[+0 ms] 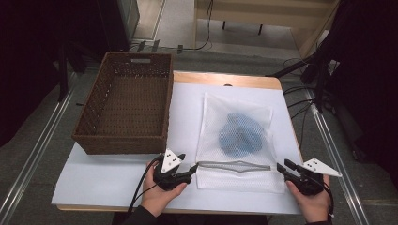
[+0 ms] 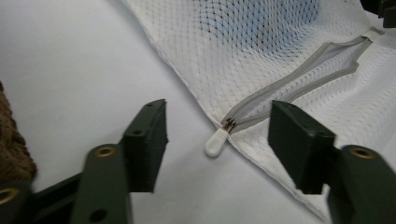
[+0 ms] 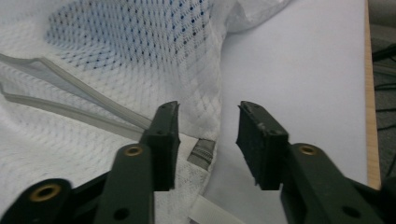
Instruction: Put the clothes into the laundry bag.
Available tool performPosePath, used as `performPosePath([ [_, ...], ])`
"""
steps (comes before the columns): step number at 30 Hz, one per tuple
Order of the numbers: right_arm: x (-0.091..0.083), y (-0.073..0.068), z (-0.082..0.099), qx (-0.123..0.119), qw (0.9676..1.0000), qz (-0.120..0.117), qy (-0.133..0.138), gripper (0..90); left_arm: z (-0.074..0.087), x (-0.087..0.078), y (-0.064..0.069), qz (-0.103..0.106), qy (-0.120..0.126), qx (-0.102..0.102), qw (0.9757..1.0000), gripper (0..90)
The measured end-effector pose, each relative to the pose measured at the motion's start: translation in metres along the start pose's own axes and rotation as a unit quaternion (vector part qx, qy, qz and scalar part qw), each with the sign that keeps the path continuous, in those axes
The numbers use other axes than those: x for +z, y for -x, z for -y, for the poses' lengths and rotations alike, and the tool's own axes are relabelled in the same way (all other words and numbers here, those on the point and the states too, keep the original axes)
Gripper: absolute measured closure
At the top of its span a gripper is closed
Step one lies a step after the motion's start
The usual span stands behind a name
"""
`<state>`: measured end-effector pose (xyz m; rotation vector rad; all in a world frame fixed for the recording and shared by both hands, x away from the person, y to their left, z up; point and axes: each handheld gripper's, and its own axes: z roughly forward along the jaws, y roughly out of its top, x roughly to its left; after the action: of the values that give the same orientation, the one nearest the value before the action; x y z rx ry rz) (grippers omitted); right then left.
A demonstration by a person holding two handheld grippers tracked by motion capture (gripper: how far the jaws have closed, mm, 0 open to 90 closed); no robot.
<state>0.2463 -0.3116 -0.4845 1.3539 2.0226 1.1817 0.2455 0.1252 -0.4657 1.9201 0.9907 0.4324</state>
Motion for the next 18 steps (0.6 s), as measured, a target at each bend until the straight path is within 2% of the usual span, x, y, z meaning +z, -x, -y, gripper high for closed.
performPosePath([
  [2,-0.001,-0.001,0.000,-0.005,1.0000,-0.004,0.007,44.0,0.001,-0.003,-0.002,-0.001,0.000,0.000,1.0000,28.9],
  [4,-0.003,-0.002,0.001,-0.007,0.9999,-0.004,0.013,40.0,0.001,-0.007,-0.007,0.010,0.004,-0.010,0.9999,25.2],
  [7,-0.004,-0.002,0.001,-0.008,0.9996,-0.015,0.022,33.1,0.002,-0.012,-0.012,0.011,0.010,-0.013,0.9998,18.3],
  [10,-0.005,-0.003,0.001,-0.014,0.9993,-0.017,0.029,26.6,0.004,-0.018,-0.016,0.018,0.019,-0.008,0.9996,13.6],
  [12,-0.005,-0.004,0.001,-0.015,0.9993,-0.014,0.031,21.5,0.005,-0.022,-0.018,0.032,0.027,0.005,0.9991,10.1],
  [14,-0.006,-0.004,0.001,-0.017,0.9993,-0.013,0.032,18.4,0.006,-0.025,-0.018,0.025,0.033,0.012,0.9991,8.2],
  [18,-0.007,-0.005,0.000,-0.018,0.9990,-0.018,0.036,15.7,0.008,-0.029,-0.021,0.017,0.035,0.009,0.9992,8.1],
])
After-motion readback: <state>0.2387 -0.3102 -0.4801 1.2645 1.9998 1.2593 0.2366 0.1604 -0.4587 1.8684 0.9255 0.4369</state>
